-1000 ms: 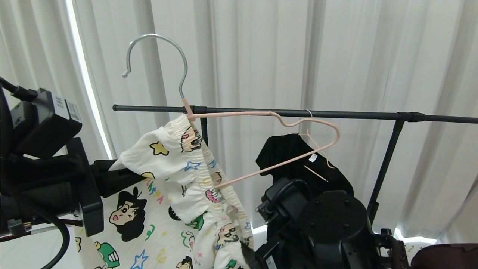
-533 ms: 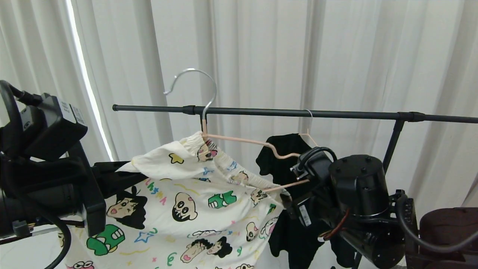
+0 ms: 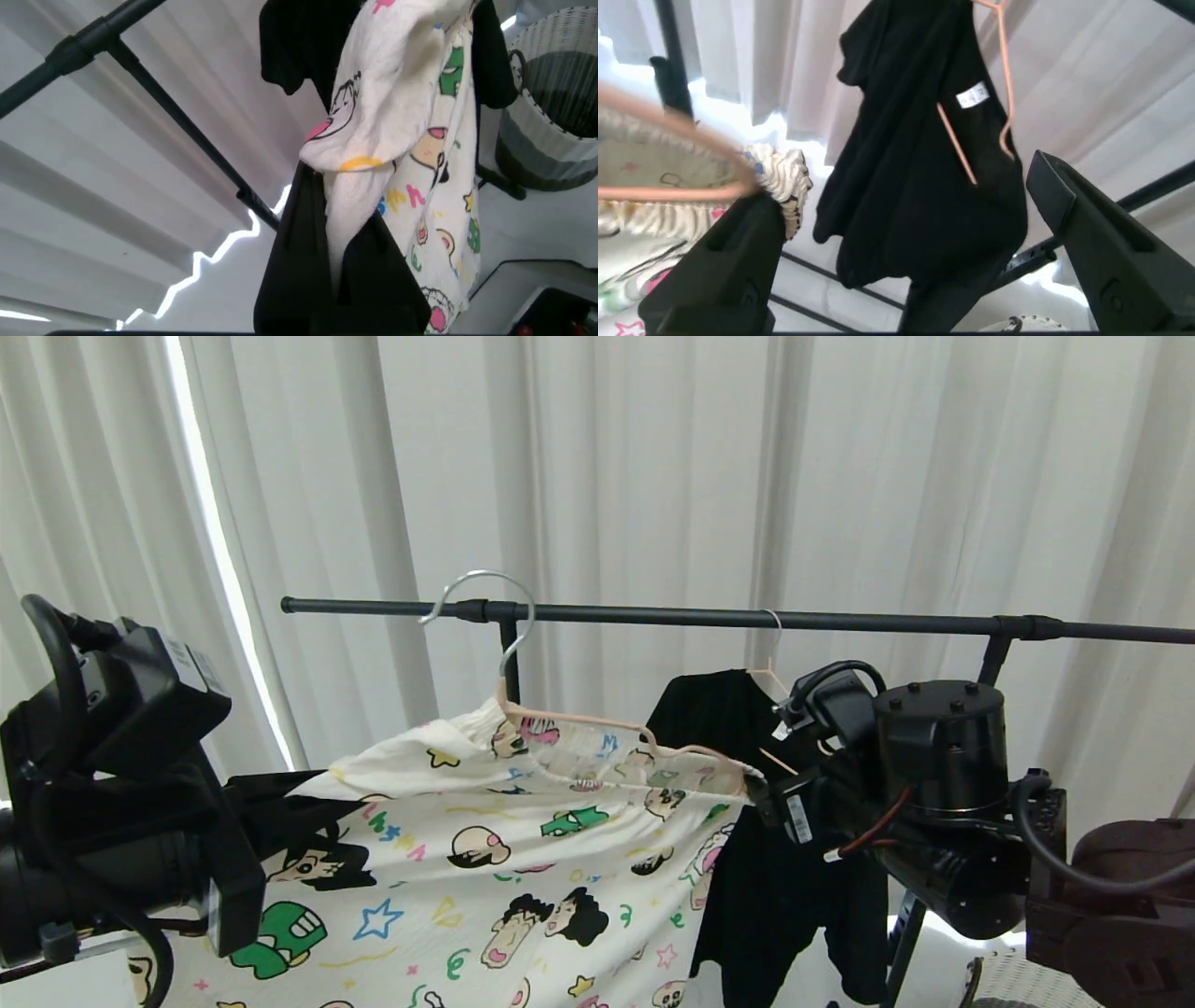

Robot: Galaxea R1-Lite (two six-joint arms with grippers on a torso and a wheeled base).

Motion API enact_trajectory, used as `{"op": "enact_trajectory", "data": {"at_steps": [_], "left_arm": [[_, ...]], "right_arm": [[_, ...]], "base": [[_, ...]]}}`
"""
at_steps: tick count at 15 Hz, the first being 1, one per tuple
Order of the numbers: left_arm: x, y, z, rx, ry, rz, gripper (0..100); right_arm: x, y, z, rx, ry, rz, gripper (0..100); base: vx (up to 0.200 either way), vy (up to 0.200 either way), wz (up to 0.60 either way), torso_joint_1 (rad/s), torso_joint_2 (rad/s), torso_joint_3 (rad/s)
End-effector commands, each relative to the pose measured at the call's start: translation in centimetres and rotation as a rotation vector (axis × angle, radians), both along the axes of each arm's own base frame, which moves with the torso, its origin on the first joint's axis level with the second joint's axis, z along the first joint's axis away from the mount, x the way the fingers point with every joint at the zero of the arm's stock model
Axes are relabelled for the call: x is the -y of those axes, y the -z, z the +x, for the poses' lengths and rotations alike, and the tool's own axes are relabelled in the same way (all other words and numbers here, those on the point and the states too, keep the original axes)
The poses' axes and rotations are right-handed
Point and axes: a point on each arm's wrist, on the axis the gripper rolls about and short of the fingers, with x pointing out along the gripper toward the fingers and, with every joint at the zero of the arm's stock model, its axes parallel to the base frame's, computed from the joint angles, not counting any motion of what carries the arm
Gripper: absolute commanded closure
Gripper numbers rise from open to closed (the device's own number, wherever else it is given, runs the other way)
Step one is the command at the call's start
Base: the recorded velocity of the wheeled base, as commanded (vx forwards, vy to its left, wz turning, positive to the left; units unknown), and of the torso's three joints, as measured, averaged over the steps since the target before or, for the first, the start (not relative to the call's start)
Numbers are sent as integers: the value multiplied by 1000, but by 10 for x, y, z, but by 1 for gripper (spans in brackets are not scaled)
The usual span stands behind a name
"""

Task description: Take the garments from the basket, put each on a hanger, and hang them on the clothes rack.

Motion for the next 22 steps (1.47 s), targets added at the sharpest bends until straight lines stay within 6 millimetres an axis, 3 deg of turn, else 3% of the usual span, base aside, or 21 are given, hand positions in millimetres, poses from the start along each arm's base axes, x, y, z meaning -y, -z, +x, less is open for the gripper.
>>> {"op": "enact_trajectory", "data": {"at_steps": [1, 7, 10, 12, 17, 22], "left_arm": [[-3, 6, -2, -4, -10, 20, 100], [-14, 28, 0, -8, -106, 184, 100], [-11, 26, 2, -9, -100, 183, 100], [-10, 23, 2, -11, -105, 156, 100], [-11, 19, 5, -36, -174, 103, 100], [-6, 15, 7, -48, -182, 61, 100]], "right_arm": [[3, -3, 0, 6, 6, 6, 0], [8, -22, -10, 44, -86, 33, 0], [4, -31, -24, 39, -240, 31, 0], [-10, -30, -40, 17, -371, 37, 0], [-20, -30, -63, -15, -499, 28, 0], [-15, -33, -78, -62, -558, -5, 0]], "base": [[0, 0, 0, 0, 0, 0], [0, 0, 0, 0, 0, 0], [0, 0, 0, 0, 0, 0], [0, 0, 0, 0, 0, 0], [0, 0, 0, 0, 0, 0], [0, 0, 0, 0, 0, 0]]}}
